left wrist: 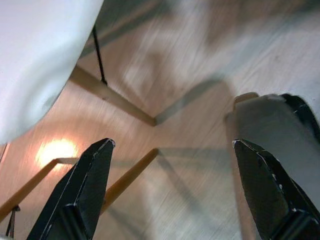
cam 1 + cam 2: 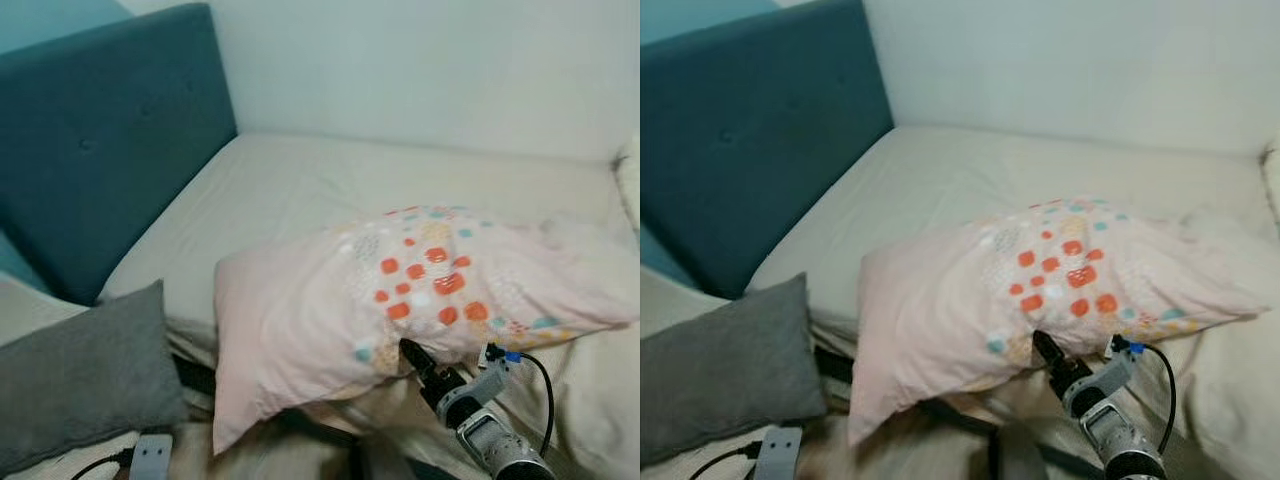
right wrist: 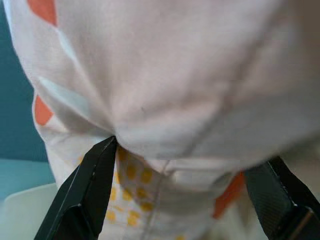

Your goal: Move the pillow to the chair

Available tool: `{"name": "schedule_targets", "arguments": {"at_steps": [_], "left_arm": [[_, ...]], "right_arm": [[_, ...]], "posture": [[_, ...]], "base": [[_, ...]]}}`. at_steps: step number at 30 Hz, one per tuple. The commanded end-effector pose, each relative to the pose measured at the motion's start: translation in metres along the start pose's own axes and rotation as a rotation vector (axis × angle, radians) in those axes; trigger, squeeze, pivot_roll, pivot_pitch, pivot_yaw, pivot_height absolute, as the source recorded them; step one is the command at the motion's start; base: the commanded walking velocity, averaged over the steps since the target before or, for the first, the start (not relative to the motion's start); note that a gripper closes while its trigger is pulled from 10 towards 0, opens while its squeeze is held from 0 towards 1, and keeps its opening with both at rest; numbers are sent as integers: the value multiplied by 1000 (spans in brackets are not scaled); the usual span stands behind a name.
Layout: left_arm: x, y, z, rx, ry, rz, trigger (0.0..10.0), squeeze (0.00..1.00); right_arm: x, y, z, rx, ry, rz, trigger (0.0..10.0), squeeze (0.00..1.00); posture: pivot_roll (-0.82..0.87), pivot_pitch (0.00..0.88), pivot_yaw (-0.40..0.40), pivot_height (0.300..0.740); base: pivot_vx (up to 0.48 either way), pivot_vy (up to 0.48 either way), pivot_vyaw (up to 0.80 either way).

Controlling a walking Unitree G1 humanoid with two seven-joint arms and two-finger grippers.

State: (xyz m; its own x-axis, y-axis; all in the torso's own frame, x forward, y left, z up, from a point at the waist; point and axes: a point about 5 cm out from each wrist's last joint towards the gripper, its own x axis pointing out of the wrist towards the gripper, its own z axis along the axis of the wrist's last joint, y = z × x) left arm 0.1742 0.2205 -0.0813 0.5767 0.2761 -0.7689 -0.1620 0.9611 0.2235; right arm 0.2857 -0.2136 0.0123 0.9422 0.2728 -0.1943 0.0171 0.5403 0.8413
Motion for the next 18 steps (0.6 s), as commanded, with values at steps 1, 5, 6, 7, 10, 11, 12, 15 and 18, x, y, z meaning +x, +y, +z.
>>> {"name": "schedule_targets", "arguments": {"at_steps": [1,5,6,7,10,11,12,15,18], "left_arm": [[0,7,0,22,-1,19,10000,0],[1,10,1,24,-6,28,10000,0],[1,11,1,24,-7,31,10000,0],[1,11,2,23,-8,32,10000,0],[1,13,2,23,-11,36,10000,0],[1,13,2,23,-11,36,10000,0],[1,13,2,23,-12,37,10000,0],[1,16,1,30,-14,41,10000,0],[1,19,0,46,-17,45,10000,0]], "right_arm": [[6,9,2,13,-14,55,10000,0],[14,19,8,-3,-27,89,10000,0],[15,20,8,-4,-26,89,10000,0],[17,21,8,-6,-25,83,10000,0],[20,23,8,2,-32,69,10000,0],[20,23,8,2,-32,69,10000,0],[22,25,8,16,-39,70,10000,0],[32,35,11,39,-64,75,10000,0],[39,42,15,81,-119,77,10000,0]], "posture": [[-144,67,75,585],[-141,68,76,585],[-141,68,76,585],[-141,68,76,585],[-131,74,79,585],[-131,74,79,585],[-131,74,79,585],[-118,82,88,585],[-118,82,87,585]], "base": [[0,0,0],[0,0,0],[0,0,0],[0,0,0],[0,0,0],[0,0,0],[0,0,0],[0,0,0],[0,0,0]]}}
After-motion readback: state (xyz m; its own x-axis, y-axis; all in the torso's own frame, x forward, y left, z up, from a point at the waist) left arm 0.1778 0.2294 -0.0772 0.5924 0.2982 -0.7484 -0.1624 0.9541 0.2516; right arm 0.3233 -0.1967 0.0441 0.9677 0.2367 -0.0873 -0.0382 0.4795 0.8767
